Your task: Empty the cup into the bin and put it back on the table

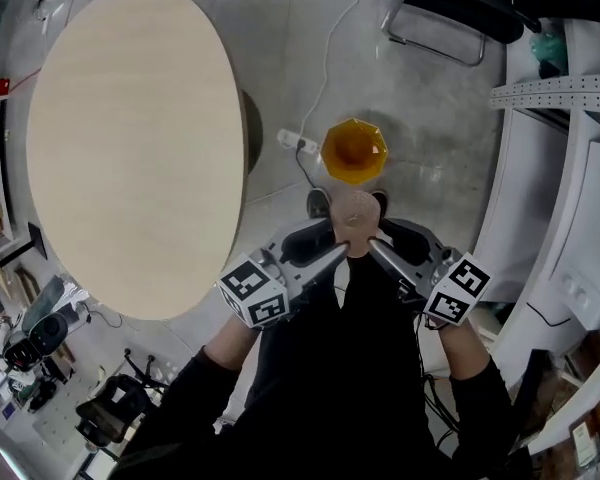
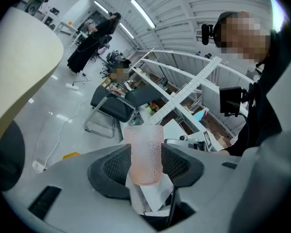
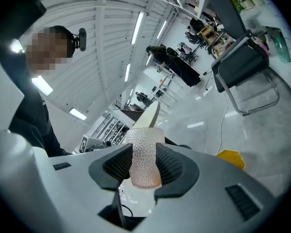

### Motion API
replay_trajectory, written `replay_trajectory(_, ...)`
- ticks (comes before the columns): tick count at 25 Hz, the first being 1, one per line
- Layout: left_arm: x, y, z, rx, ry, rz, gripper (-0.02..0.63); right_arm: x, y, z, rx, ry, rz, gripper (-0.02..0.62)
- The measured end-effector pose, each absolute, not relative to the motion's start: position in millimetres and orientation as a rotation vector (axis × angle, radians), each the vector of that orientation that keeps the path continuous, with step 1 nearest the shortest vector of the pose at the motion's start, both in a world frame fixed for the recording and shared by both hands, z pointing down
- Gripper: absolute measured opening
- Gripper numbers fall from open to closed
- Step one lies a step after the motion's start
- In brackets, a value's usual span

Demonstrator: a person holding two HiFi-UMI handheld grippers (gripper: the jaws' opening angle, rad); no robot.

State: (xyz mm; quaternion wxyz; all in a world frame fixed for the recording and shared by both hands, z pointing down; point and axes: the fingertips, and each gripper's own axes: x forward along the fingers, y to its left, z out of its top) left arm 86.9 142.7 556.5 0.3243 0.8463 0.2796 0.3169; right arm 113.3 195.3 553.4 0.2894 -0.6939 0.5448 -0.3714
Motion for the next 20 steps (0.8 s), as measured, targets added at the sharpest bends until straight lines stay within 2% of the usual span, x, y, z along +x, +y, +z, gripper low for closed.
replay_trajectory(9,88.8,125.6,651.8,2.119,0.723,0.915,0.209,112.4,180.2,650.3,-1.821,1.273,-1.1,0.155)
replay_trajectory(20,104.1,122.9,726.8,2.066,0.689,0.97,0.209,125.8,178.6,727.6,-1.775,1.186,-1.161,0.155)
